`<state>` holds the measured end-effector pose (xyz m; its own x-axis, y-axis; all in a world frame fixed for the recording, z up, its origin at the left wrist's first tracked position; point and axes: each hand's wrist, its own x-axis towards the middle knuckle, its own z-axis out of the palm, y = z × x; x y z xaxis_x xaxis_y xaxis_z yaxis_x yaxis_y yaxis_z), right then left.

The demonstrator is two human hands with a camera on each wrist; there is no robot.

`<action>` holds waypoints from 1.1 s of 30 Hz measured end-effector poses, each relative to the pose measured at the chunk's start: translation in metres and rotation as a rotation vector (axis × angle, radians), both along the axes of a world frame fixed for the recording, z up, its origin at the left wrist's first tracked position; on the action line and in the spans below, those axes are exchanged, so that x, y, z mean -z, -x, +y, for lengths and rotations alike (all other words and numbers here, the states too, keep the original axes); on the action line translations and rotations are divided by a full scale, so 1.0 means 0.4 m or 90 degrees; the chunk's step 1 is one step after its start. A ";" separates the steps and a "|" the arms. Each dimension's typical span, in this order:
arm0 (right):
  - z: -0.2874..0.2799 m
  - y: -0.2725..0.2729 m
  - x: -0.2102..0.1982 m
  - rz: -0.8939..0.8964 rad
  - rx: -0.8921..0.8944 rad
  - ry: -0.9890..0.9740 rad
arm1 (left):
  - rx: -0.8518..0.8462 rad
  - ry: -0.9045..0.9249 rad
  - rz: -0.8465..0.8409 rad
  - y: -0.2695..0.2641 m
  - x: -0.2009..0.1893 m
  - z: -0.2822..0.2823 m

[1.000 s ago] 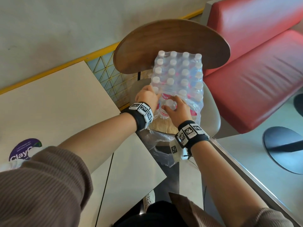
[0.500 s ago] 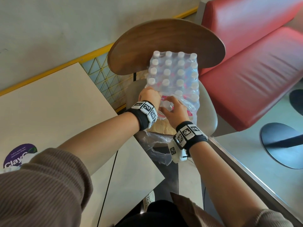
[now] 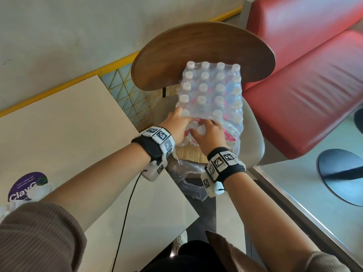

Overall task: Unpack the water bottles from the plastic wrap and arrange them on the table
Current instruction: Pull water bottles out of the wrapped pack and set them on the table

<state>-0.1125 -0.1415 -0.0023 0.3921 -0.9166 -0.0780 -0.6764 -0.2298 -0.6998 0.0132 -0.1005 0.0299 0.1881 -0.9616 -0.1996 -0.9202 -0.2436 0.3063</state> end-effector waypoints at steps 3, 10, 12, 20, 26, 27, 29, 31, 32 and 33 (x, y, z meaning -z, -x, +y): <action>0.009 -0.008 -0.025 -0.036 0.021 0.009 | -0.030 -0.031 0.152 0.005 0.043 0.023; 0.042 -0.015 -0.083 -0.081 -0.012 -0.018 | -0.132 0.150 0.464 0.029 0.072 0.045; 0.057 -0.004 -0.087 -0.148 -0.030 -0.082 | -0.077 0.155 0.467 0.016 0.084 0.053; 0.034 0.036 -0.017 -0.362 0.262 -0.307 | -0.118 0.181 0.322 0.000 0.102 0.050; -0.016 0.022 0.014 -0.176 0.233 -0.282 | -0.100 0.182 0.322 0.005 0.091 0.057; -0.027 0.018 0.012 -0.163 0.245 -0.278 | -0.103 0.178 0.321 0.004 0.093 0.057; -0.035 0.013 -0.005 -0.163 0.278 -0.275 | -0.105 0.170 0.326 0.000 0.097 0.057; -0.025 0.005 -0.018 -0.108 0.223 -0.247 | -0.106 0.165 0.317 -0.001 0.098 0.061; -0.021 0.000 -0.014 -0.139 0.225 -0.243 | -0.109 0.168 0.311 0.001 0.098 0.063; -0.010 -0.005 -0.005 -0.143 0.212 -0.209 | -0.110 0.172 0.307 0.003 0.098 0.066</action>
